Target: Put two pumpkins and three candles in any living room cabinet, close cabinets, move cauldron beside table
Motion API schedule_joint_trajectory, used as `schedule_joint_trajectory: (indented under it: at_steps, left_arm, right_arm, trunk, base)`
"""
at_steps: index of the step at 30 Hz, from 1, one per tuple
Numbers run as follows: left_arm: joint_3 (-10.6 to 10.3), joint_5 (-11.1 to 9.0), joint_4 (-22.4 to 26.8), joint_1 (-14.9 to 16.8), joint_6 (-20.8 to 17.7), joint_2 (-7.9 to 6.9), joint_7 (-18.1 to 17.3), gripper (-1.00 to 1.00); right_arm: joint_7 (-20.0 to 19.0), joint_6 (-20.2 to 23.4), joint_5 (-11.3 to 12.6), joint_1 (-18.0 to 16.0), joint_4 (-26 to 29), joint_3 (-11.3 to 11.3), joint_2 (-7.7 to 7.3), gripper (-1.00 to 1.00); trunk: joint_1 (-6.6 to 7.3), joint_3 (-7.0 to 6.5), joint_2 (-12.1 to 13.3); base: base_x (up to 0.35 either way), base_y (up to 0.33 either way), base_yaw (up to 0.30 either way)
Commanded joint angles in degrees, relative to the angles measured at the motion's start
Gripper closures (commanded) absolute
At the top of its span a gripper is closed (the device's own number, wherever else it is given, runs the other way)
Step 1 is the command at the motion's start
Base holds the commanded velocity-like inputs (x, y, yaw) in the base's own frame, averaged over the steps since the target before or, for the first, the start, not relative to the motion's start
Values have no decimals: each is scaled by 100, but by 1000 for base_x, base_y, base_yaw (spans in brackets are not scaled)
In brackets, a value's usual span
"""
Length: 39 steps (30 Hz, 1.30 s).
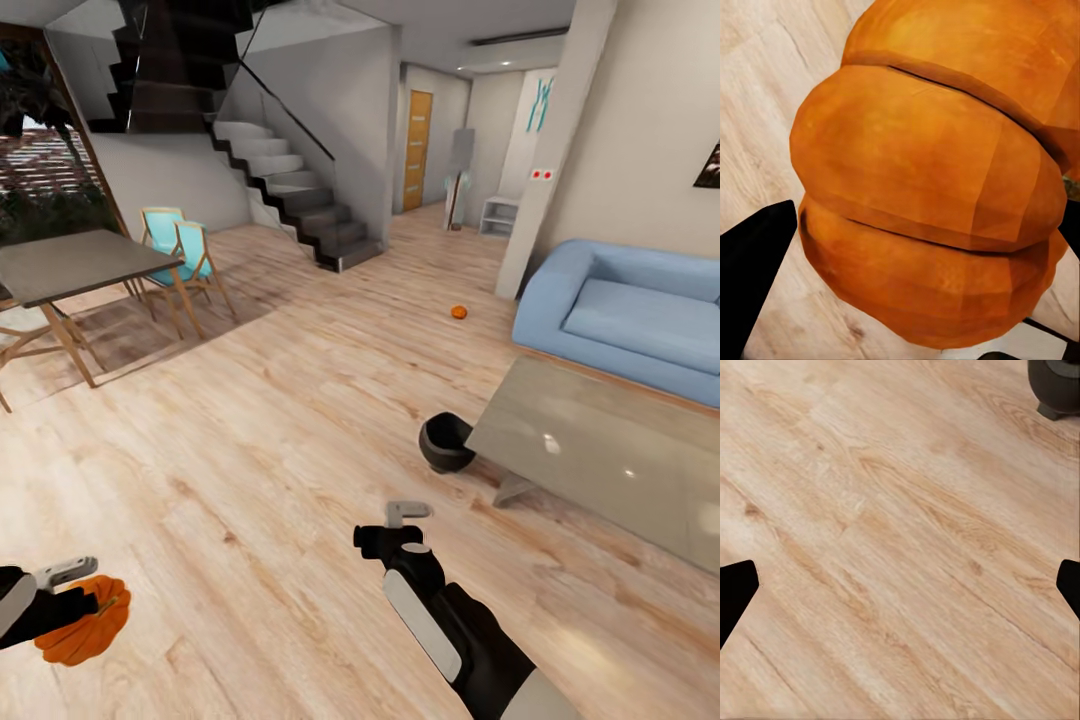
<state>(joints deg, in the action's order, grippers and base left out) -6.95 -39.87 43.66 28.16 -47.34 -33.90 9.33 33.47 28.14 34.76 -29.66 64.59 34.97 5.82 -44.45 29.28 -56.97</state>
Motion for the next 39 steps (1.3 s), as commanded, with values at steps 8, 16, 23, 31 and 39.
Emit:
schedule_joint_trajectory:
  at_steps: [8, 16, 23, 31, 39]
  left_arm:
    - [727, 33, 12, 6, -12, -87, 53, 100]
    - [758, 20, 17, 6, -12, -116, 45, 100]
    - [763, -17, 19, 6, -12, -116, 46, 100]
    - [772, -37, 12, 6, -12, -117, -31, 100]
    - [775, 38, -20, 6, -30, -134, -963, 100]
  right_arm:
    - [50, 11, 35, -5, 259, 238, -10, -100]
    - [46, 7, 32, -5, 432, 263, -12, -100]
    - [47, 8, 33, -5, 430, 265, -11, -100]
    - [51, -26, 21, -5, 446, 362, -17, -100]
    - [110, -122, 13, -5, 441, 645, -11, -100]
  trunk:
    - [-1, 7, -5]
    - [-1, 7, -5]
    - [-1, 7, -5]
    - [-1, 7, -5]
    - [-1, -4, -5]
  base:
    - [88, 67, 102]
    - [165, 86, 2]
    - [10, 3, 0]
    - [97, 106, 2]
    - [30, 25, 195]
